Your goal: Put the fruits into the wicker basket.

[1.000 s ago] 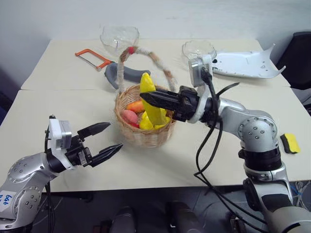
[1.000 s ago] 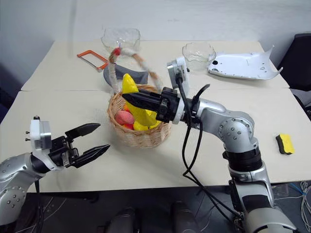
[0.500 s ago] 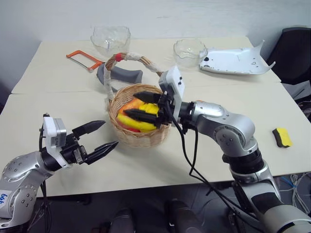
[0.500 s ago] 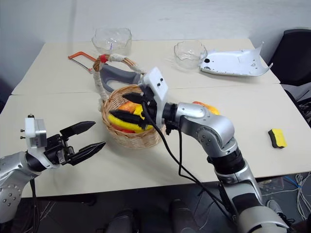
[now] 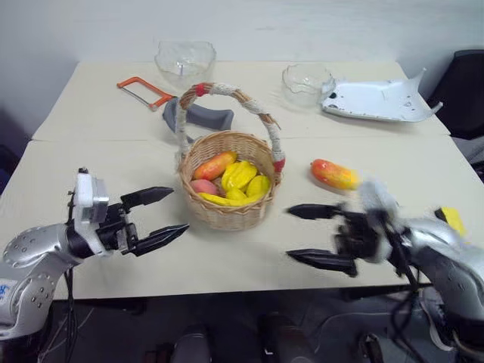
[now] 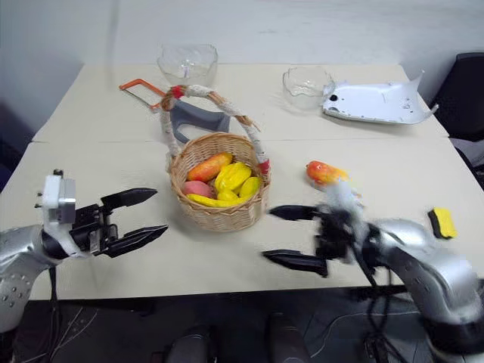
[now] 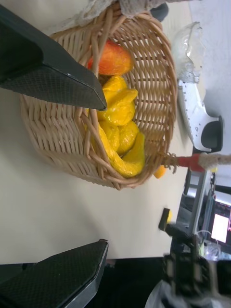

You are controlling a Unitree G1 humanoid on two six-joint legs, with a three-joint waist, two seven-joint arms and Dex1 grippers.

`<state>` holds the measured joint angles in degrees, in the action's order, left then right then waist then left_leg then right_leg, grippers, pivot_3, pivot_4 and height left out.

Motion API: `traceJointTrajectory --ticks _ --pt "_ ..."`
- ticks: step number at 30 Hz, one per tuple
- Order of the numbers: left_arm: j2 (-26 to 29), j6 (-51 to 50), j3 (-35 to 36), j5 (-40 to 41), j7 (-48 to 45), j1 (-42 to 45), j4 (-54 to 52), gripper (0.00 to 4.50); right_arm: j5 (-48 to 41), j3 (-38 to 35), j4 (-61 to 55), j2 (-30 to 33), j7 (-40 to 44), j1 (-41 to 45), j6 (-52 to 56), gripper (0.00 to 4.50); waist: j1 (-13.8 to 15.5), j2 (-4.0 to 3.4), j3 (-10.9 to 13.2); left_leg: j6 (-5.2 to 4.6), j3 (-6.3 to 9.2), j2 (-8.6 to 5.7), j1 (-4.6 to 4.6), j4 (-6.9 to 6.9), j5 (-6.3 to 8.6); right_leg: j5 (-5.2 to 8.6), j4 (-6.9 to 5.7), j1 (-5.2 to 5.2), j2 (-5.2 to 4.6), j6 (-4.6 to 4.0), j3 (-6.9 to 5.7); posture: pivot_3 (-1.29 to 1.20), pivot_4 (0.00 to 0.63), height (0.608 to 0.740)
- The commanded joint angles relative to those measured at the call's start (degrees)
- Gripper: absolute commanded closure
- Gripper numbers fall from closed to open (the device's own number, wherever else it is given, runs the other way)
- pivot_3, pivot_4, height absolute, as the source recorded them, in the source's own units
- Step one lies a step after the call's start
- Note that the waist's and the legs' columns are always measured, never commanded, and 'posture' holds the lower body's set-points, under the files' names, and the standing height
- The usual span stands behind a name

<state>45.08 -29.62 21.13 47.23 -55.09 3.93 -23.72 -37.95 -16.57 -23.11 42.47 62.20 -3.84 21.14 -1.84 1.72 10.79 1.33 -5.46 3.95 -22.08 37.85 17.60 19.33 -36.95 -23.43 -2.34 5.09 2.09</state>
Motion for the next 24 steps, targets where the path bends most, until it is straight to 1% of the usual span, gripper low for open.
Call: traceJointTrajectory --ticks 1,3,5,7,9,11,12,14,15,17,19,22,24 --pt "0.2 -1.4 -1.3 2.0 0.2 3.5 -0.7 0.0 11.1 -12.0 9.6 -2.6 0.6 -9.9 -21.6 0.04 0.2 -0.04 0.0 -0.08 -0.11 -0.11 0.02 0.0 -0.03 -0.06 0.0 -0.02 -0.03 0.12 0.01 0.0 0.15 0.74" --pt "-0.1 -2.3 -2.1 2.4 0.7 5.1 -0.5 0.0 15.7 -15.2 15.6 -3.6 0.9 -15.7 -30.8 0.04 0.3 -0.04 0.0 -0.13 -0.13 -0.16 0.08 0.02 -0.05 -0.11 0.03 0.09 -0.07 0.2 0.04 0.0 0.15 0.74" --pt "-0.3 -2.8 -2.6 2.5 0.9 5.8 -0.3 0.0 17.7 -16.6 19.2 -4.5 -0.6 -18.2 -35.4 0.04 0.2 -0.04 0.0 -0.14 -0.16 -0.18 0.14 0.03 -0.05 -0.11 0.03 0.13 -0.08 0.2 0.11 0.0 0.15 0.74" --pt "-0.5 -2.9 -2.8 2.1 0.7 5.9 -0.1 0.0 17.7 -17.4 19.4 -5.7 -4.4 -18.2 -34.7 0.04 -0.4 -0.04 0.0 -0.13 -0.22 -0.14 0.25 0.02 -0.05 -0.11 -0.02 0.17 -0.05 0.2 0.22 0.0 0.15 0.74" --pt "-0.5 -2.7 -3.0 1.8 0.5 6.0 0.2 0.0 17.6 -17.0 18.5 -6.0 -7.1 -17.2 -33.2 0.04 -1.2 -0.04 0.0 -0.07 -0.45 -0.1 0.78 -0.19 -0.04 -0.11 -0.08 0.49 -0.09 0.2 0.52 0.0 0.15 0.74" --pt "-0.9 -2.9 -2.9 2.5 0.6 6.6 0.4 0.0 18.5 -13.9 14.9 -4.0 -11.4 -13.1 -25.4 0.04 -1.7 -0.04 0.0 0.02 -0.55 -0.1 1.22 -0.56 -0.05 -0.08 0.05 0.99 -0.11 0.15 0.71 0.0 0.15 0.74" --pt "-1.0 -3.2 -2.8 2.9 0.6 6.9 0.4 0.0 18.9 -12.9 13.7 -3.3 -12.8 -11.7 -22.7 0.04 -1.9 -0.05 0.0 0.04 -0.6 -0.1 1.55 -0.63 -0.05 -0.08 0.03 1.0 -0.13 0.15 0.84 0.0 0.15 0.74" --pt "-1.1 -3.9 -2.9 3.5 0.7 7.3 -0.1 0.0 19.5 -8.8 12.2 -0.2 -15.1 -4.5 -14.6 0.04 -2.0 -0.07 0.0 0.11 -0.63 -0.12 1.72 -0.71 -0.05 -0.08 -0.02 1.0 -0.1 0.14 1.07 0.0 0.15 0.74" --pt "-1.3 -3.8 -3.0 3.5 1.0 7.5 -0.2 0.0 19.9 -6.8 12.3 0.9 -15.9 -0.5 -12.3 0.04 -2.1 -0.08 0.0 0.16 -0.63 -0.09 1.77 -0.7 -0.05 -0.08 -0.03 0.99 -0.07 0.13 1.11 0.0 0.15 0.74" --pt "-1.9 -3.5 -3.1 3.0 1.8 7.7 -0.6 0.0 20.0 -1.9 15.3 1.9 -17.0 10.5 -6.7 0.04 -2.3 -0.09 0.0 0.29 -0.63 -0.11 1.75 -0.7 -0.11 -0.08 -0.04 0.92 -0.05 0.13 1.17 0.0 0.15 0.74" --pt "-2.5 -3.2 -3.4 2.5 2.4 7.6 -1.0 0.0 21.5 2.6 20.0 2.0 -16.5 18.9 -4.4 0.04 -2.0 -0.09 0.0 0.45 -0.62 -0.11 1.71 -0.69 -0.2 -0.08 -0.03 0.88 -0.02 0.13 1.18 0.0 0.15 0.74" --pt "-3.3 -2.2 -4.0 1.1 3.2 7.1 -1.6 0.0 26.0 9.5 31.1 0.2 -16.6 30.2 -3.4 0.04 -1.4 -0.09 0.0 0.46 -0.6 -0.05 1.63 -0.72 -0.2 -0.07 0.1 0.83 0.04 0.13 1.2 0.0 0.15 0.74" --pt "-3.8 -1.9 -4.4 0.8 3.7 7.1 -1.9 0.0 29.8 13.7 40.4 -1.4 -16.6 37.0 -6.6 0.04 -1.3 -0.08 0.0 0.43 -0.62 -0.06 1.54 -0.63 -0.18 -0.07 0.13 0.78 0.04 0.13 1.23 0.0 0.15 0.74"
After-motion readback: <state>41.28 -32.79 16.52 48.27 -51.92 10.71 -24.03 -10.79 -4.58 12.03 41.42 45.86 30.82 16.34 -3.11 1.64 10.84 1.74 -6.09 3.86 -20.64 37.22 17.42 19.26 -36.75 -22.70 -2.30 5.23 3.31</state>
